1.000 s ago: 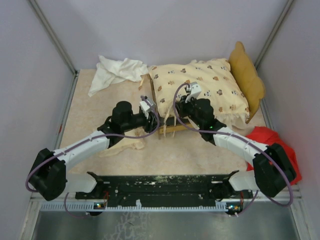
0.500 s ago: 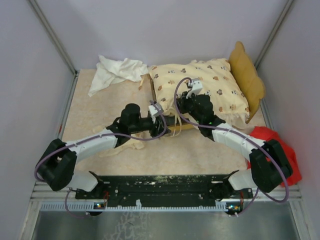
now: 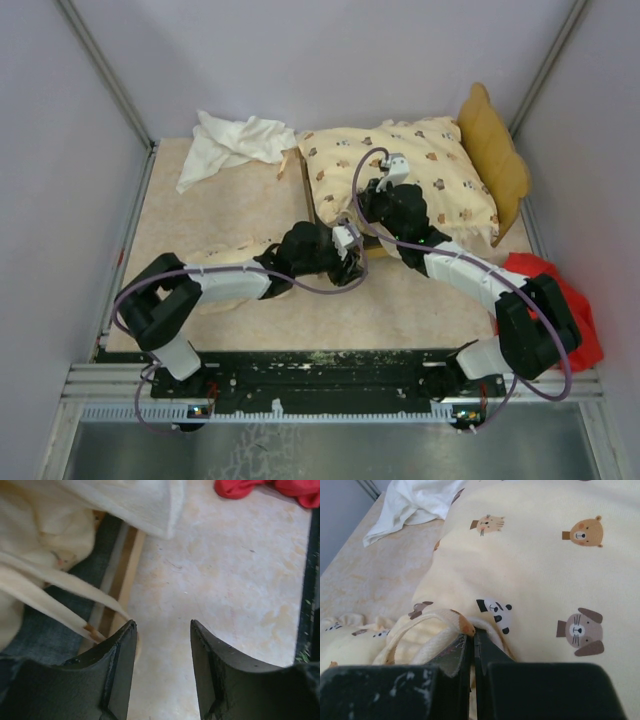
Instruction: Set up the pet bed
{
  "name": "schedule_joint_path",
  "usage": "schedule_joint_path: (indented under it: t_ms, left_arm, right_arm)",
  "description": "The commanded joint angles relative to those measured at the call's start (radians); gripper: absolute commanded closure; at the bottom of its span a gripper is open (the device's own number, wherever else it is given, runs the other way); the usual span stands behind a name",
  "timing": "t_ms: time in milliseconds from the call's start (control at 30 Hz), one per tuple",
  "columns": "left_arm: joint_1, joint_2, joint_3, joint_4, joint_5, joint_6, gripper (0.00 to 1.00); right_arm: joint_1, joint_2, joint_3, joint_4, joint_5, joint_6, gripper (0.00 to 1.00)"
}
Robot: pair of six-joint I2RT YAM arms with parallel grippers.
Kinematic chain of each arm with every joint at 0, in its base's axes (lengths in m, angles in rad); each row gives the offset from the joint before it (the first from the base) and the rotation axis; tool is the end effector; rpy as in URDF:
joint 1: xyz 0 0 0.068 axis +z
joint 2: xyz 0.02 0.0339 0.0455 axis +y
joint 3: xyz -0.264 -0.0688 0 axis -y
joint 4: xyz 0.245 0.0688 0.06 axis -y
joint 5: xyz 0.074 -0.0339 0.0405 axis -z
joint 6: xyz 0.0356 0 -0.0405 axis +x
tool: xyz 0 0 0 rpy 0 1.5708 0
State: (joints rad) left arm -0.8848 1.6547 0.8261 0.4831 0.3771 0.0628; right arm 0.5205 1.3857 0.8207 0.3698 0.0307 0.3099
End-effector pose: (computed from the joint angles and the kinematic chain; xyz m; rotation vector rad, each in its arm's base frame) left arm 0.2133 -0.2812 0.2003 1.1404 1.6417 -0.9029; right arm 0.2764 0.1572 0.2712 -0.1668 1.7940 0.5718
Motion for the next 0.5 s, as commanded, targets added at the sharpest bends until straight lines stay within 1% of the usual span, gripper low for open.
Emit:
schedule_joint_path:
  t_ms: [0,133,467]
  left_arm:
    - [-0.007,0.035,0.042,0.139,-0.201,-0.042,0.47]
    - [-0.013,0.064,0.061,0.143,-0.311,-0.028,0.47]
    - [-0.013,0.081,0.059,0.233,-0.421,-0.027,0.5]
  right_arm:
    - [-0.016,-0.004,0.052,0.041,0.008,0.012,1.0]
    - [-0.02,-0.01,0.048,0.045,0.002,0.014,1.0]
    - [-0.024,-0.022,0.023,0.05,-0.015,0.03,1.0]
